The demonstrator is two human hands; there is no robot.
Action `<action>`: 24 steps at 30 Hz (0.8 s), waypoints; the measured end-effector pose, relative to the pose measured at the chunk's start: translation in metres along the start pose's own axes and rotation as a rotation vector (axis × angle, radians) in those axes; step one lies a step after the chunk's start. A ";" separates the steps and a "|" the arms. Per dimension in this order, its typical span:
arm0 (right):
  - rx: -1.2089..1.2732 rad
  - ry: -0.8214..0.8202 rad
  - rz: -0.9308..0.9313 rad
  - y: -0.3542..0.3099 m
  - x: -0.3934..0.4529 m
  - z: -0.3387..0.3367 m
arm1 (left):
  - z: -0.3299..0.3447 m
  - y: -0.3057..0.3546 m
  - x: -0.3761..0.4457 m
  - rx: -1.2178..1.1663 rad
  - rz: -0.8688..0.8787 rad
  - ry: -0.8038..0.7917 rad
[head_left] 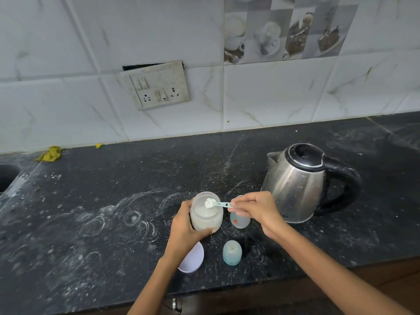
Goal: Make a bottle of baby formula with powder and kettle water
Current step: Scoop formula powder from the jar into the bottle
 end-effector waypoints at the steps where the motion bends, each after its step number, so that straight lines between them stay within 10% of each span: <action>1: 0.006 0.007 0.006 0.000 0.000 0.000 | 0.000 -0.001 0.000 -0.010 -0.011 0.003; 13: 0.121 0.207 -0.053 -0.008 -0.034 -0.036 | 0.023 0.055 -0.039 -0.045 0.232 0.271; 24: 0.212 0.337 -0.035 -0.001 -0.046 -0.085 | 0.109 0.068 -0.021 -0.023 0.010 0.044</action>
Point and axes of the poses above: each hand's wrist, its own x-axis towards the middle knuckle, its own z-axis out of the palm, y = z × x, the point moved 4 cm from there along x, towards the middle knuckle, and after that the axes turned 7 degrees about -z, right-handed, at the moved point
